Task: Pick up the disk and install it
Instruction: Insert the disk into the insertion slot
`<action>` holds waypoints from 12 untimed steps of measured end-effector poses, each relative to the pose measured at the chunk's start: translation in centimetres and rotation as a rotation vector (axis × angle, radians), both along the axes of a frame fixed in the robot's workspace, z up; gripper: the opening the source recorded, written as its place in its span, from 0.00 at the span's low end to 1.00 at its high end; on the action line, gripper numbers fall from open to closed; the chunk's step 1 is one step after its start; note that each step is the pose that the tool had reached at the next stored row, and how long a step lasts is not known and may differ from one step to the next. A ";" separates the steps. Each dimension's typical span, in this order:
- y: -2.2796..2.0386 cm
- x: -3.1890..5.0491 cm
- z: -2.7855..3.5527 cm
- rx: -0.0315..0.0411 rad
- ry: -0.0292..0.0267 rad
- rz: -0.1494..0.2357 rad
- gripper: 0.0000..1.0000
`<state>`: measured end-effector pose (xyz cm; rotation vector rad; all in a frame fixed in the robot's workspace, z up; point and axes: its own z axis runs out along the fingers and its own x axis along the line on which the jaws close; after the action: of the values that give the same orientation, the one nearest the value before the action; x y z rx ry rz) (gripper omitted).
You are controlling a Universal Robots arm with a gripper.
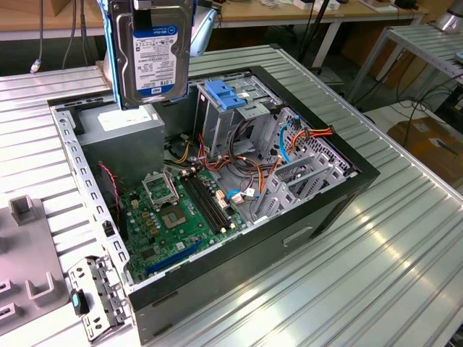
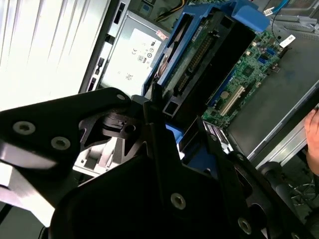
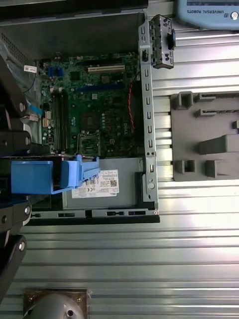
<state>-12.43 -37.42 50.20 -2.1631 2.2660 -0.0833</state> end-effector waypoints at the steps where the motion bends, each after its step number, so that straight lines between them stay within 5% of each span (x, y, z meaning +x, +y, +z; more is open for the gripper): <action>1: -0.47 0.01 0.00 0.0000 0.0000 0.000 0.37; 2: -1.22 0.10 -0.01 0.0000 0.0005 0.000 0.37; 12: -4.36 0.46 -0.12 0.0000 0.0061 0.000 0.37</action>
<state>-11.97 -41.78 50.09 -2.1663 2.2693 -0.0768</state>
